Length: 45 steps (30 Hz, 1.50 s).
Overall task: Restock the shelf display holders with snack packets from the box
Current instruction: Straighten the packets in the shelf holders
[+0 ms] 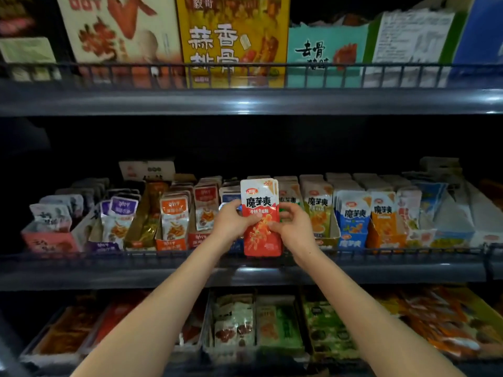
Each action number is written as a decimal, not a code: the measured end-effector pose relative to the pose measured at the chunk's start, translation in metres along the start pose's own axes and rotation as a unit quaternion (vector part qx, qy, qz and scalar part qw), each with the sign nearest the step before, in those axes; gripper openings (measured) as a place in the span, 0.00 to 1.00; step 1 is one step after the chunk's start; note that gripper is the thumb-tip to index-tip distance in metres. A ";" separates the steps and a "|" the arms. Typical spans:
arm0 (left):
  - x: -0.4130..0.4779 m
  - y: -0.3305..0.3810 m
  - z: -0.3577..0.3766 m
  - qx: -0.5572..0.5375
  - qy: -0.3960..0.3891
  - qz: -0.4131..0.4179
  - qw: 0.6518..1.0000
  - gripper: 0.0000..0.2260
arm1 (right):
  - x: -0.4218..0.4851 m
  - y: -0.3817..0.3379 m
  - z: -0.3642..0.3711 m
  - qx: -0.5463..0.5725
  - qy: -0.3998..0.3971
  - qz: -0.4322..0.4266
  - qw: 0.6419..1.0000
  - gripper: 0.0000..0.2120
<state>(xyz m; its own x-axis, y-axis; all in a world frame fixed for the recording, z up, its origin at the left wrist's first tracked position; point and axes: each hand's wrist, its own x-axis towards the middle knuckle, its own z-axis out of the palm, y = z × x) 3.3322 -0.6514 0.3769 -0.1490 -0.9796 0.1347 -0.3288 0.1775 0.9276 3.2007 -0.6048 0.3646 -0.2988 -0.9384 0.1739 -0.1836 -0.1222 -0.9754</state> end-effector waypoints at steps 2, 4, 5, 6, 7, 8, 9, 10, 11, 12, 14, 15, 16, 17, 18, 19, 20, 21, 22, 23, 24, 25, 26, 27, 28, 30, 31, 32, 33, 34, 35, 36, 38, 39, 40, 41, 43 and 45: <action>0.023 0.008 -0.003 0.051 0.000 0.034 0.998 0.19 | 0.022 -0.002 0.004 -0.017 0.011 -0.010 1.000 0.21; 0.042 0.012 -0.003 0.087 0.002 0.057 0.995 0.20 | 0.042 0.000 0.006 -0.039 0.023 -0.025 0.999 0.19; 0.050 0.011 -0.002 0.084 0.001 0.060 0.995 0.21 | 0.050 0.002 0.006 -0.052 0.028 -0.034 0.998 0.18; 0.056 0.010 0.000 0.072 -0.001 0.055 0.996 0.21 | 0.057 0.004 0.006 -0.067 0.031 -0.043 0.996 0.18; 0.061 0.007 0.002 0.060 0.000 0.050 0.997 0.20 | 0.062 0.006 0.006 -0.081 0.032 -0.054 0.995 0.18; 0.064 0.005 0.004 0.053 0.001 0.047 0.997 0.20 | 0.067 0.009 0.006 -0.097 0.030 -0.064 0.993 0.18; 0.068 0.003 0.006 0.051 0.003 0.045 0.998 0.19 | 0.071 0.011 0.006 -0.111 0.025 -0.071 0.991 0.17; 0.071 0.000 0.007 0.053 0.004 0.045 0.998 0.19 | 0.075 0.012 0.005 -0.123 0.017 -0.075 0.989 0.17; 0.073 -0.003 0.008 0.054 0.005 0.045 0.997 0.19 | 0.078 0.014 0.005 -0.129 0.006 -0.078 0.989 0.16; 0.075 -0.006 0.008 0.057 0.007 0.046 0.997 0.20 | 0.080 0.015 0.005 -0.134 -0.006 -0.080 0.988 0.16; 0.078 -0.012 0.008 0.068 0.016 0.047 0.996 0.20 | 0.085 0.018 0.007 -0.147 -0.017 -0.081 0.986 0.17; 0.079 -0.015 0.008 0.079 0.025 0.052 0.995 0.21 | 0.086 0.020 0.008 -0.155 -0.013 -0.080 0.985 0.18; 0.080 -0.017 0.008 0.091 0.035 0.063 0.993 0.21 | 0.088 0.022 0.010 -0.171 -0.005 -0.080 0.982 0.18; 0.080 -0.019 0.008 0.105 0.043 0.079 0.990 0.21 | 0.090 0.024 0.011 -0.193 0.005 -0.085 0.977 0.18; 0.080 -0.021 0.008 0.123 0.049 0.094 0.987 0.20 | 0.093 0.027 0.011 -0.221 0.014 -0.089 0.971 0.18; 0.080 -0.023 0.009 0.147 0.052 0.106 0.982 0.20 | 0.095 0.030 0.010 -0.248 0.023 -0.094 0.964 0.19; 0.079 -0.026 0.011 0.178 0.053 0.114 0.976 0.20 | 0.097 0.034 0.009 -0.283 0.034 -0.100 0.953 0.19; 0.080 -0.029 0.012 0.212 0.057 0.120 0.968 0.20 | 0.099 0.037 0.007 -0.322 0.044 -0.106 0.940 0.19; 0.081 -0.031 0.014 0.244 0.064 0.126 0.959 0.20 | 0.101 0.040 0.006 -0.358 0.049 -0.109 0.926 0.20; 0.082 -0.033 0.016 0.271 0.071 0.129 0.951 0.20 | 0.102 0.041 0.005 -0.385 0.052 -0.114 0.914 0.20; 0.084 -0.035 0.017 0.292 0.079 0.131 0.944 0.20 | 0.103 0.042 0.005 -0.402 0.053 -0.117 0.907 0.19; 0.086 -0.036 0.019 0.309 0.088 0.133 0.938 0.21 | 0.102 0.040 0.005 -0.416 0.055 -0.123 0.899 0.18; 0.089 -0.036 0.020 0.329 0.097 0.136 0.929 0.21 | 0.103 0.038 0.006 -0.430 0.059 -0.130 0.891 0.17; 0.092 -0.036 0.021 0.348 0.104 0.139 0.921 0.21 | 0.103 0.036 0.007 -0.447 0.064 -0.139 0.882 0.17; 0.094 -0.036 0.021 0.364 0.112 0.139 0.914 0.22 | 0.103 0.033 0.007 -0.462 0.067 -0.147 0.872 0.17; 0.098 -0.037 0.020 0.390 0.124 0.135 0.902 0.25 | 0.107 0.030 0.007 -0.487 0.076 -0.159 0.855 0.19; 0.100 -0.038 0.020 0.396 0.123 0.130 0.901 0.26 | 0.110 0.031 0.007 -0.492 0.080 -0.156 0.853 0.20; 0.102 -0.040 0.019 0.398 0.119 0.120 0.902 0.27 | 0.112 0.031 0.007 -0.493 0.082 -0.151 0.853 0.21; 0.104 -0.042 0.019 0.397 0.113 0.109 0.905 0.28 | 0.114 0.031 0.006 -0.493 0.081 -0.144 0.854 0.22; 0.106 -0.043 0.018 0.393 0.107 0.100 0.908 0.30 | 0.116 0.032 0.006 -0.492 0.076 -0.133 0.857 0.23; 0.107 -0.045 0.018 0.385 0.102 0.093 0.912 0.32 | 0.117 0.033 0.005 -0.489 0.071 -0.123 0.861 0.23; 0.108 -0.046 0.018 0.376 0.098 0.089 0.917 0.34 | 0.119 0.034 0.004 -0.485 0.067 -0.113 0.865 0.24; 0.108 -0.047 0.017 0.351 0.088 0.081 0.929 0.37 | 0.121 0.037 0.002 -0.475 0.060 -0.101 0.872 0.26; 0.108 -0.047 0.016 0.339 0.086 0.081 0.933 0.37 | 0.122 0.037 0.001 -0.469 0.059 -0.101 0.875 0.26; 0.107 -0.046 0.016 0.332 0.088 0.086 0.935 0.37 | 0.122 0.038 0.001 -0.461 0.059 -0.102 0.880 0.26; 0.105 -0.045 0.015 0.329 0.091 0.094 0.935 0.36 | 0.123 0.037 0.001 -0.452 0.058 -0.102 0.884 0.25; 0.103 -0.043 0.015 0.328 0.093 0.105 0.934 0.35 | 0.122 0.035 0.000 -0.442 0.057 -0.102 0.889 0.25; 0.101 -0.043 0.017 0.334 0.096 0.105 0.932 0.34 | 0.122 0.034 0.000 -0.443 0.060 -0.106 0.888 0.24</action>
<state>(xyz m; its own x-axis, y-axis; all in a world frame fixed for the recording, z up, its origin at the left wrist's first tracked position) 3.3154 -0.7562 0.3446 -0.1274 -0.9038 0.4086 -0.8273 0.3241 0.4589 3.1581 -0.7230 0.3521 -0.2569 -0.8772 0.4056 -0.8971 0.0604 -0.4377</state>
